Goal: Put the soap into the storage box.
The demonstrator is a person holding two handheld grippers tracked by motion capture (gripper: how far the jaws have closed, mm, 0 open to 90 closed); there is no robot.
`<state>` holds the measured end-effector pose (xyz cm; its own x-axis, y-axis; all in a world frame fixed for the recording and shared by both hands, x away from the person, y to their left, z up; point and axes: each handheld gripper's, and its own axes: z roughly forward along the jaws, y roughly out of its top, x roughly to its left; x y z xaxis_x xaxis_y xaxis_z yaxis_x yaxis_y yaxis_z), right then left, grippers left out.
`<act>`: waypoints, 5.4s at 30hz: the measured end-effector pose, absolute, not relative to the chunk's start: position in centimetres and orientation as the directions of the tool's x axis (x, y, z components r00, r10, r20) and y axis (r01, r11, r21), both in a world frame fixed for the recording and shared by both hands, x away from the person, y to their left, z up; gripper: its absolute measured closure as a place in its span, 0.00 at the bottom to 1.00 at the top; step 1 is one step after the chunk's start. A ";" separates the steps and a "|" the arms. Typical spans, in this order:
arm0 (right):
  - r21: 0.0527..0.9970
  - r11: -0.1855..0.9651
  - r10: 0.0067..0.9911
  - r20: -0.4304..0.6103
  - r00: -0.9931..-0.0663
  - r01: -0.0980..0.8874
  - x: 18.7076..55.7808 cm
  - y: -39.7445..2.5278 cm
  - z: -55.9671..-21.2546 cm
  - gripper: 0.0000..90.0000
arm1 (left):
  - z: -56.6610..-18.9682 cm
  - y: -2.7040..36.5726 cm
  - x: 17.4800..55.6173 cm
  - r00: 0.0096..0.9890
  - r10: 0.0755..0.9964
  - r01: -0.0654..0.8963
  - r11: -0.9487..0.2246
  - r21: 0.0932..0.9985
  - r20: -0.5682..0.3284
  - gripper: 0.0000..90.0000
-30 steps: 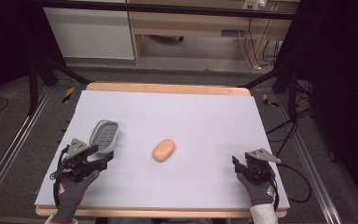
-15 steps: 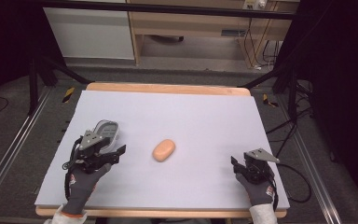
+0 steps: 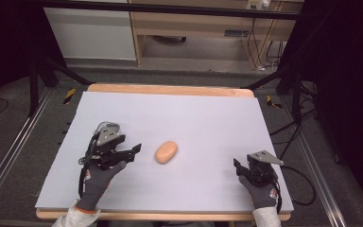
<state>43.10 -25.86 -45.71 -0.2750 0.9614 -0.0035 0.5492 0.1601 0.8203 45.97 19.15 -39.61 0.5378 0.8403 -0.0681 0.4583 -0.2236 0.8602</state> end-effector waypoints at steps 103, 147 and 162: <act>0.808 0.155 0.954 0.027 -0.298 0.569 43.6 -25.7 -46.0 0.46 | -47.2 8.0 51.9 0.645 0.764 0.580 -0.511 0.635 0.025 0.35; 0.812 0.145 0.954 0.037 -0.298 0.565 43.5 -25.9 -45.9 0.46 | -42.7 12.7 49.4 0.602 0.798 0.576 -0.442 0.687 0.009 0.35; 0.811 0.147 0.953 0.036 -0.299 0.567 43.4 -25.8 -45.9 0.46 | -41.9 15.7 48.4 0.570 0.822 0.582 -0.392 0.712 -0.013 0.35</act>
<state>43.41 -25.84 -45.92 -0.2993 0.9535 0.0358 0.5668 0.1475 0.8105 48.44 15.71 -41.87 0.5695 0.8219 -0.0132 0.5822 -0.3920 0.7123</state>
